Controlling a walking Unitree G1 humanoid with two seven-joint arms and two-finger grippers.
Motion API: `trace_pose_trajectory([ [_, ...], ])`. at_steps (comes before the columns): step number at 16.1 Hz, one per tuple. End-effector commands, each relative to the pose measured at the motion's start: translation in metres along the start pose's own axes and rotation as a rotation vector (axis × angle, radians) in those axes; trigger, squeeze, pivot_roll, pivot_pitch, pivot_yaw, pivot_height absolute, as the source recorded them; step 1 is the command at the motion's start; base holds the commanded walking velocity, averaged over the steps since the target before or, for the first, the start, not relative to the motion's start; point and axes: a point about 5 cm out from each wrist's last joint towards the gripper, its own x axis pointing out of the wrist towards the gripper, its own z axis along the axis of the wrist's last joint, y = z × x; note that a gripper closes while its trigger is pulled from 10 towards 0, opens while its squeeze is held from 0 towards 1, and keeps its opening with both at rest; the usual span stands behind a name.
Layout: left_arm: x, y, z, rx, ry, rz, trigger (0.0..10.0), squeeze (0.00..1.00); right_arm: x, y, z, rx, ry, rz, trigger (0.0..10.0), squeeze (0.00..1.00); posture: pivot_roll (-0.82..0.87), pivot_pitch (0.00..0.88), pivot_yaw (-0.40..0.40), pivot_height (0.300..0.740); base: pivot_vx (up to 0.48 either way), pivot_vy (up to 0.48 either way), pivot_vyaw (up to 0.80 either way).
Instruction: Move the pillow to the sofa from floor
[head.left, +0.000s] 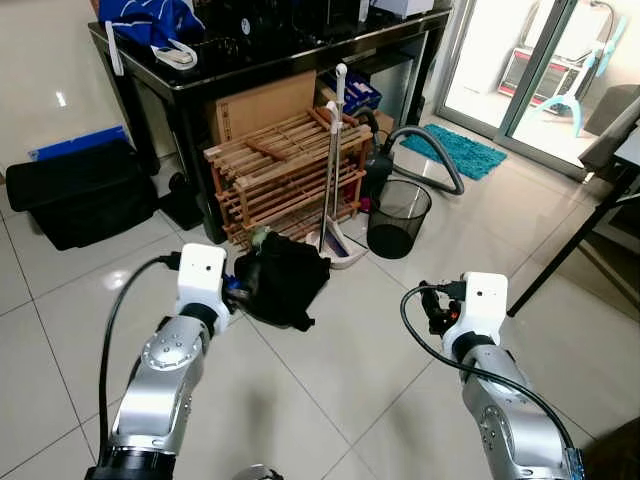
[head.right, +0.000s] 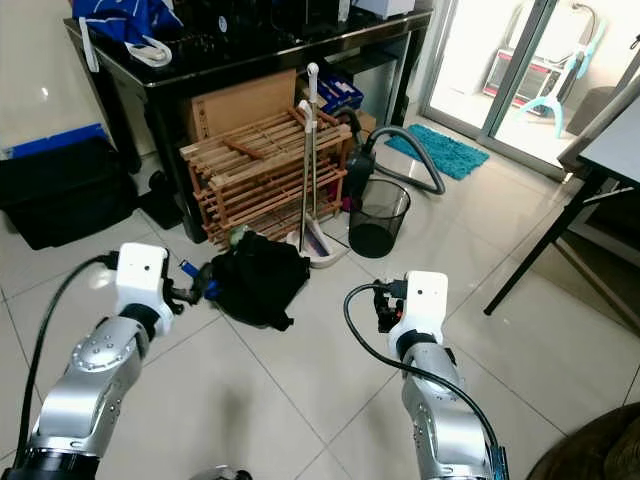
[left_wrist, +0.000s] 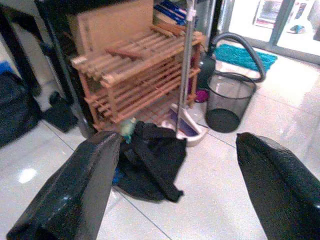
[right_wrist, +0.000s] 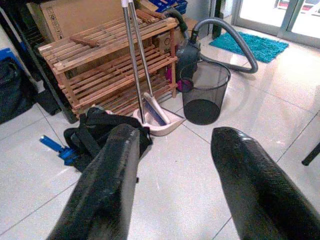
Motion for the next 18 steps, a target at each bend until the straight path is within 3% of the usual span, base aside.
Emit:
trace_pose_trajectory([
  [1,-0.003,-0.004,0.005,0.011,0.005,-0.038,10.0,1.00,-0.002,-0.002,0.008,0.011,-0.020,-0.004,10.0,1.00,0.04,0.000,0.002,0.740,0.000,0.000,0.00],
  [4,-0.006,-0.008,0.005,0.078,-0.001,-0.085,10.0,1.00,-0.004,-0.007,0.005,-0.025,-0.003,-0.049,10.0,1.00,0.04,0.000,0.003,0.740,0.000,0.000,0.00],
  [6,-0.007,-0.011,0.003,0.115,-0.004,-0.116,10.0,1.00,-0.006,-0.012,0.003,0.008,0.004,-0.081,10.0,1.00,0.04,0.000,0.003,0.740,0.000,0.000,-0.77],
  [7,-0.008,-0.010,0.004,0.174,-0.019,-0.098,10.0,1.00,-0.007,-0.014,0.005,0.023,-0.003,-0.085,10.0,0.00,0.03,0.000,0.004,0.740,0.000,0.000,-0.77],
  [8,-0.007,-0.009,0.004,0.203,-0.025,-0.078,10.0,1.00,-0.008,-0.014,0.006,0.027,-0.007,-0.085,10.0,0.00,0.03,0.000,0.004,0.740,0.000,0.000,-0.77],
  [9,-0.007,-0.007,0.002,0.199,-0.007,-0.051,10.0,0.00,-0.009,-0.015,0.008,0.029,-0.015,-0.108,10.0,0.00,0.03,0.000,0.004,0.740,0.000,0.000,-0.76],
  [13,-0.005,0.000,0.011,0.209,-0.102,0.048,10.0,0.00,-0.012,-0.022,0.007,0.014,-0.006,-0.186,10.0,0.00,0.03,0.000,0.008,0.740,0.000,0.000,-0.75],
  [14,-0.005,-0.001,0.012,0.217,-0.115,0.039,10.0,0.00,-0.011,-0.022,0.008,0.005,-0.018,-0.186,10.0,1.00,0.03,0.000,0.013,0.740,0.000,0.000,-0.73],
  [15,-0.005,-0.002,0.011,0.206,-0.113,0.020,10.0,0.28,-0.011,-0.021,0.010,0.001,-0.025,-0.179,10.0,1.00,0.03,0.000,0.013,0.740,0.000,0.000,-0.74],
  [16,-0.005,-0.003,0.011,0.201,-0.111,0.014,10.0,0.92,-0.011,-0.021,0.012,-0.011,-0.031,-0.177,10.0,1.00,0.03,0.000,0.010,0.740,0.000,0.000,-0.74],
  [17,-0.005,-0.002,0.011,0.204,-0.114,0.022,10.0,0.92,-0.011,-0.021,0.012,-0.013,-0.033,-0.178,10.0,1.00,0.03,0.000,0.010,0.740,0.000,0.000,-0.74],
  [18,-0.003,0.002,0.016,0.215,-0.166,0.112,10.0,0.86,-0.010,-0.024,0.014,-0.031,-0.037,-0.212,10.0,1.00,0.04,0.000,0.003,0.740,0.000,0.000,-0.73],
])
